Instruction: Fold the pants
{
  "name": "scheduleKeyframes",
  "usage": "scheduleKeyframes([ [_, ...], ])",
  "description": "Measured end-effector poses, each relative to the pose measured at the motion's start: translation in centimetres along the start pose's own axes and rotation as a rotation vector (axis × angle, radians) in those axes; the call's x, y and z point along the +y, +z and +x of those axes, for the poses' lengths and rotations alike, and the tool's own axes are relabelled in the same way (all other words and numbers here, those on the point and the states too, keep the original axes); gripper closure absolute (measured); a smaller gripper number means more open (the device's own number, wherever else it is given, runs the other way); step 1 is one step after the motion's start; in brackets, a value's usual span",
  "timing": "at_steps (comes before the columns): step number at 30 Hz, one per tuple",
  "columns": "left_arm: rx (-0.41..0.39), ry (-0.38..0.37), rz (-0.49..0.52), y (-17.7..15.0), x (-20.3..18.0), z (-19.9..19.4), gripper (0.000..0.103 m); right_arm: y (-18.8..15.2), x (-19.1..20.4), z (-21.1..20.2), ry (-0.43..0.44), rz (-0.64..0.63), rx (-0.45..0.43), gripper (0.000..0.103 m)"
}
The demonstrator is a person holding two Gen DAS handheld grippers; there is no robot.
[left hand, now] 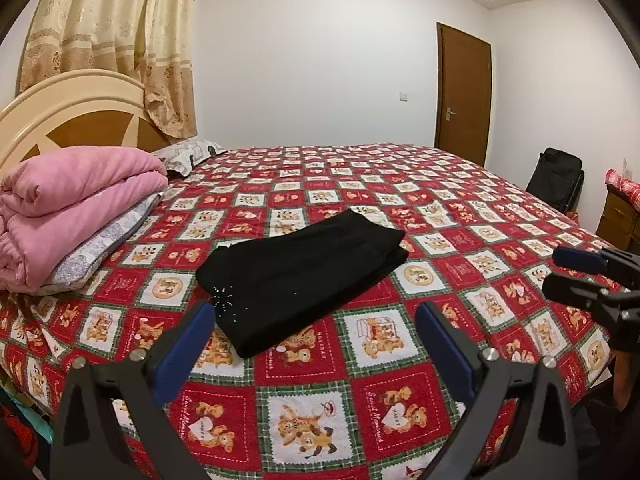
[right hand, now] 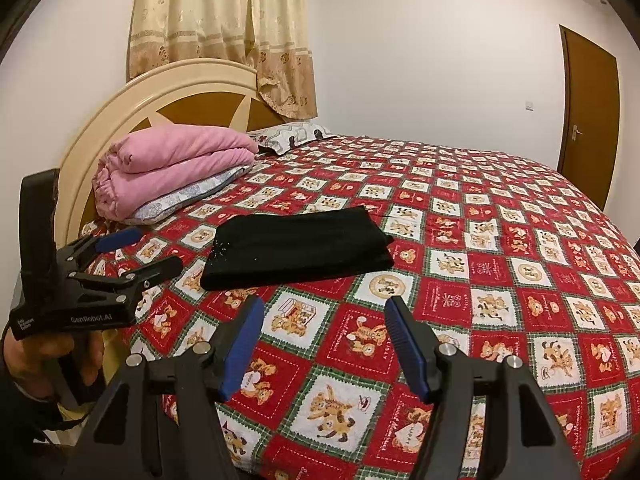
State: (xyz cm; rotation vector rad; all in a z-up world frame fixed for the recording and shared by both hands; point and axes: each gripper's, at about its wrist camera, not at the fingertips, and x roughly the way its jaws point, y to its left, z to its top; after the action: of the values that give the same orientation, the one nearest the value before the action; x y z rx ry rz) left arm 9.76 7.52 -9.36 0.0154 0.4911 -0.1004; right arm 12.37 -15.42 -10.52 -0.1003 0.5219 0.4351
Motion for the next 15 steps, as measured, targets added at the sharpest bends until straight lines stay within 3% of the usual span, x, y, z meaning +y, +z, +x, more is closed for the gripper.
scheduleKeyframes([
  [15,-0.029,0.033,-0.009,0.5,0.2,-0.6,0.0,0.2,-0.7,-1.0,-0.033,0.036,-0.059,0.036],
])
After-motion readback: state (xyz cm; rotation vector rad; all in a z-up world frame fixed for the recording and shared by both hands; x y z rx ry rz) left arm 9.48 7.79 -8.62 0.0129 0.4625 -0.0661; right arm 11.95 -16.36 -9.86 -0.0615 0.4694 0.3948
